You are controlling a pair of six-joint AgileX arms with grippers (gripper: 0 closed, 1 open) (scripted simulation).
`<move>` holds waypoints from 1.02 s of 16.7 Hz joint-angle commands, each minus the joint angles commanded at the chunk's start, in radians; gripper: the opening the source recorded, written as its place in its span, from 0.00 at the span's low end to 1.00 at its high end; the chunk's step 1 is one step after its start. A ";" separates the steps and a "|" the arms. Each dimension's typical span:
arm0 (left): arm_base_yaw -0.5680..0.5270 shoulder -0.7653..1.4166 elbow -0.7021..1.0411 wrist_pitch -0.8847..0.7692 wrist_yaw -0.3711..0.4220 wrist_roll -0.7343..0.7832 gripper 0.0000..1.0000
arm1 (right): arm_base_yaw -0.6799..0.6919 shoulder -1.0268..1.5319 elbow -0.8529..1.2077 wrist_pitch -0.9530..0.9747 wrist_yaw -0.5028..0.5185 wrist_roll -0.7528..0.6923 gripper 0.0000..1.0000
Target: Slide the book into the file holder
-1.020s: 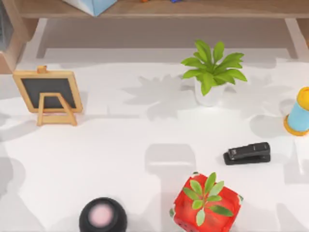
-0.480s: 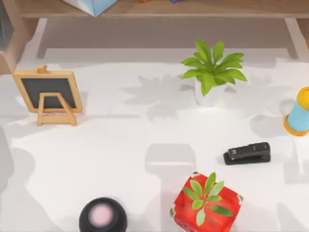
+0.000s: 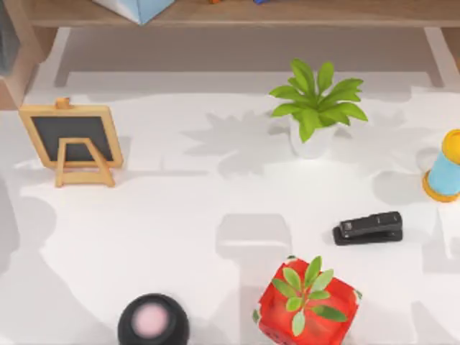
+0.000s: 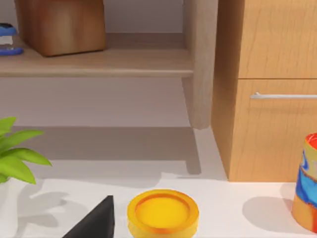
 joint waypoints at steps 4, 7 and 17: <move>0.000 0.000 0.000 0.000 0.000 0.000 0.08 | 0.000 0.000 0.000 0.000 0.000 0.000 1.00; 0.000 0.000 0.000 0.000 0.000 0.000 0.30 | 0.000 0.000 0.000 0.000 0.000 0.000 1.00; 0.000 0.000 0.000 0.000 0.000 0.000 1.00 | 0.000 0.000 0.000 0.000 0.000 0.000 1.00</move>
